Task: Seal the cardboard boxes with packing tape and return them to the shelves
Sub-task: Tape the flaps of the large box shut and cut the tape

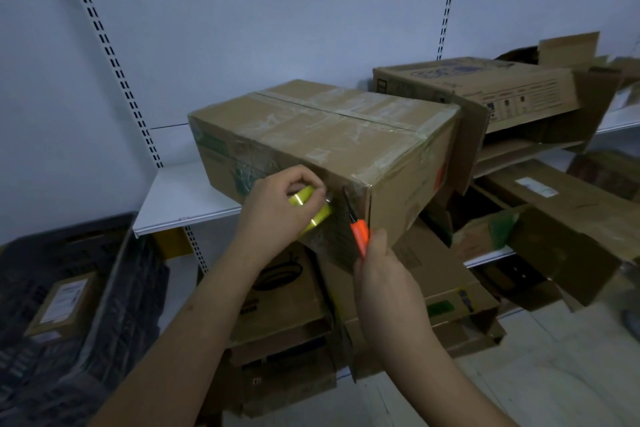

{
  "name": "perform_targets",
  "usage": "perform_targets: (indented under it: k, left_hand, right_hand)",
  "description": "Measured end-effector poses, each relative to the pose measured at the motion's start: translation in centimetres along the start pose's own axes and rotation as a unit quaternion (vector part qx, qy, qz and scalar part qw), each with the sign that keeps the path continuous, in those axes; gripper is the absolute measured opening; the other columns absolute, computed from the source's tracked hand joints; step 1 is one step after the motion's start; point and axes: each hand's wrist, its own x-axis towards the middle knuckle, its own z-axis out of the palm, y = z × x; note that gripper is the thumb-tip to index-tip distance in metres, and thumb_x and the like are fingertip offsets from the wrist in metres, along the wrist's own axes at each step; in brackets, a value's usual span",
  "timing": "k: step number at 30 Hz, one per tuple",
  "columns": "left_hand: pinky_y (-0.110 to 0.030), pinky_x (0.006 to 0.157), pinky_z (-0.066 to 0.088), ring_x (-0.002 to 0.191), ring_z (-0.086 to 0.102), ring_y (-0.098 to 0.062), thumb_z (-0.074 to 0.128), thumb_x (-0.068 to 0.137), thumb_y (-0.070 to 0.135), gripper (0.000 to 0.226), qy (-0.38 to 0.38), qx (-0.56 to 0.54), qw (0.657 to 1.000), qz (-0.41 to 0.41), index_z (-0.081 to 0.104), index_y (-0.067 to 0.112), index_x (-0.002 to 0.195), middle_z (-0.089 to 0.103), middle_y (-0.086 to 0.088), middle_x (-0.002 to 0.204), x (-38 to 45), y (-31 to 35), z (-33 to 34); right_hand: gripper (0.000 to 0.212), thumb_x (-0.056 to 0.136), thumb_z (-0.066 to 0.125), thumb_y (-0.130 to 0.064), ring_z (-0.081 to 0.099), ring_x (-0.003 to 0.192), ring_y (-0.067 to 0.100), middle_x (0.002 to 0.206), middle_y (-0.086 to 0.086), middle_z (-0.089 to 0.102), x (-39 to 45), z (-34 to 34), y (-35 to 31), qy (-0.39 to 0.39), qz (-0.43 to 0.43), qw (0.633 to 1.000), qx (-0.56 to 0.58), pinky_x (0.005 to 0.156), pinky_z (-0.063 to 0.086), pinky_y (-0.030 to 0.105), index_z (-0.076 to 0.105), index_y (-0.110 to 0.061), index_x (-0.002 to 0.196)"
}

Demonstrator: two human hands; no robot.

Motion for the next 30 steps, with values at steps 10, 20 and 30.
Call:
perform_targets:
  k: [10, 20, 30]
  left_hand:
    - [-0.02, 0.072, 0.054, 0.088, 0.065, 0.005, 0.068, 0.092, 0.024, 0.006, 0.06, -0.072, 0.993, -0.068, 0.072, 0.024, 0.088, 0.071, 0.019, 0.087, -0.6, -1.8, 1.2]
    - [-0.013, 0.061, 0.047, 0.076, 0.065, 0.001, 0.069, 0.092, 0.021, 0.014, 0.169, -0.086, 0.974, -0.125, 0.069, 0.027, 0.079, 0.07, 0.013, 0.078, -2.2, -1.7, -0.3]
    - [-0.036, 0.073, 0.052, 0.082, 0.066, -0.02, 0.066, 0.093, 0.035, 0.009, 0.452, -0.025, 0.863, -0.226, 0.063, 0.026, 0.093, 0.07, -0.002, 0.088, -6.0, -3.1, -3.0]
  right_hand:
    - [0.041, 0.09, 0.057, -0.049, 0.044, 0.082, -0.006, 0.1, -0.011, 0.048, 2.3, -3.1, 1.9, 0.274, -0.106, 0.926, 0.237, 0.077, 0.037, 0.001, 0.056, -0.017, 0.114]
    - [0.007, 0.081, 0.075, -0.013, 0.059, 0.072, 0.015, 0.081, -0.005, 0.062, 7.1, 0.4, -2.4, 0.35, -0.23, 0.898, 0.134, 0.054, 0.039, 0.025, 0.069, -0.017, 0.081]
    - [0.043, 0.099, 0.06, -0.025, 0.051, 0.131, 0.015, 0.149, -0.011, 0.045, 7.1, 0.3, -5.6, 0.075, -0.29, 0.877, 0.375, 0.103, 0.049, 0.047, 0.052, -0.029, 0.14]
